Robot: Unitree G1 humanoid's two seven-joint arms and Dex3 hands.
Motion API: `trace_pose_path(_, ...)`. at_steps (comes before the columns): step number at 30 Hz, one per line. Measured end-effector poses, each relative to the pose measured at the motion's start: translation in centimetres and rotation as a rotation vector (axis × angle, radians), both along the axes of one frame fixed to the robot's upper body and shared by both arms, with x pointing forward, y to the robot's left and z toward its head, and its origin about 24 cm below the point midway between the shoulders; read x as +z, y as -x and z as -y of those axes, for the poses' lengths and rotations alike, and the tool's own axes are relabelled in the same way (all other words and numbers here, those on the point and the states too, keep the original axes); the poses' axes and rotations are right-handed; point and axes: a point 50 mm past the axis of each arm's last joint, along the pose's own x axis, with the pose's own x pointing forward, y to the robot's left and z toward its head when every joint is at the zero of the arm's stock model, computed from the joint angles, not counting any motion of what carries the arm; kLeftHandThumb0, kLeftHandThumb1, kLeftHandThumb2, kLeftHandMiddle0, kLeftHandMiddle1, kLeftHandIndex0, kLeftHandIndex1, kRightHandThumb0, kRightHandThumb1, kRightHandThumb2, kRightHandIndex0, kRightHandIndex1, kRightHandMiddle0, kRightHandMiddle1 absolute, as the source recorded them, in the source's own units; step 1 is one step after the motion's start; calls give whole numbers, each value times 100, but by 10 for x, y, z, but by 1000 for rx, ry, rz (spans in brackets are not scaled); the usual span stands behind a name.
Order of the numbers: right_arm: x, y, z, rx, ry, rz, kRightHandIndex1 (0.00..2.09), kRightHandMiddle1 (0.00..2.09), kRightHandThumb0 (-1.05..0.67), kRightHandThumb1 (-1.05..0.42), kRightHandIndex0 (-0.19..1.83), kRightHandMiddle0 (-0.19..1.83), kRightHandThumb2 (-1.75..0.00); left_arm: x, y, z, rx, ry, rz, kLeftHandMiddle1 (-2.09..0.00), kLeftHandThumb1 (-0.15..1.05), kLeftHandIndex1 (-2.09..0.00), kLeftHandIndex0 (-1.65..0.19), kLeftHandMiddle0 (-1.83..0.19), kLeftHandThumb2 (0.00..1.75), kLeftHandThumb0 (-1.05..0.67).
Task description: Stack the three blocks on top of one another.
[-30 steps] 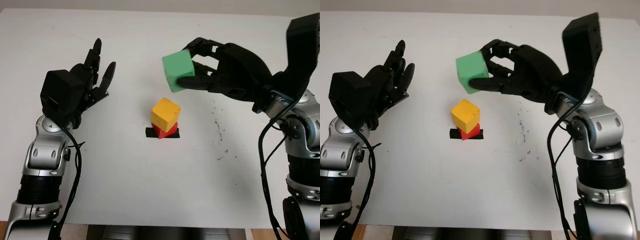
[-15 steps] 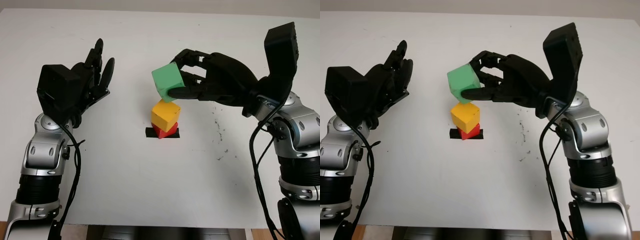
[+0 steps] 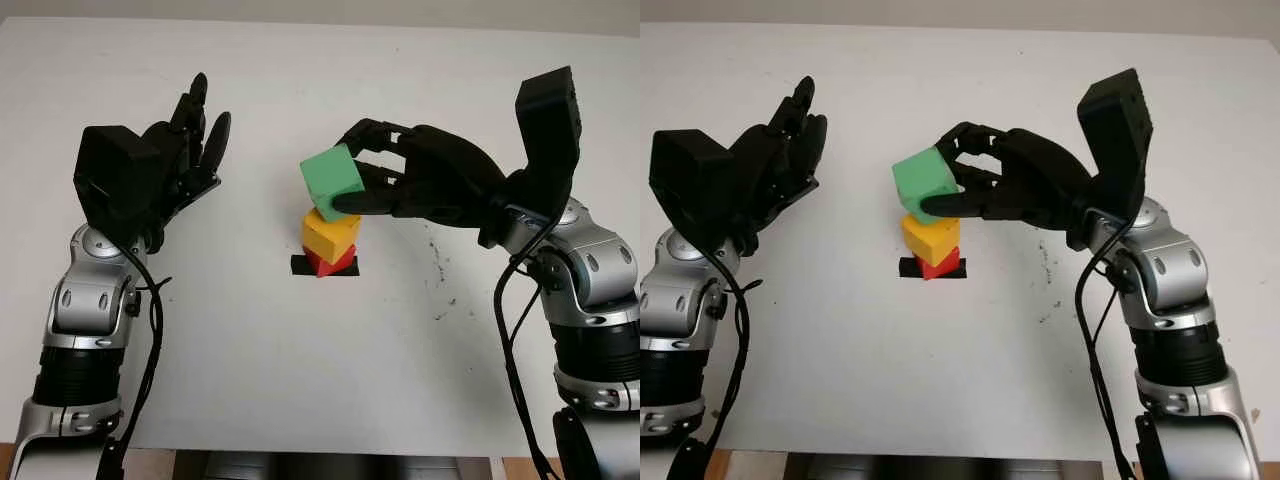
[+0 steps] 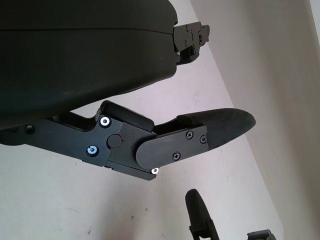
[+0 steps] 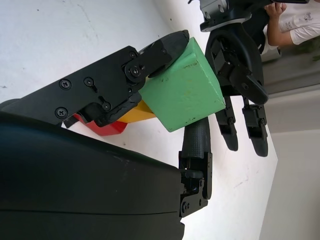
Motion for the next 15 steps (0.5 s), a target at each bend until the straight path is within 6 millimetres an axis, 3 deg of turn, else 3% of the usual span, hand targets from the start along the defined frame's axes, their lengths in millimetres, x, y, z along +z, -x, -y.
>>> trace_pose_path(15,-11,3,0,-14,34,-8,7,171,-49,-95,20,31,-5,3,1,1,-12,0,2,0,105,0,19,19,69,-79)
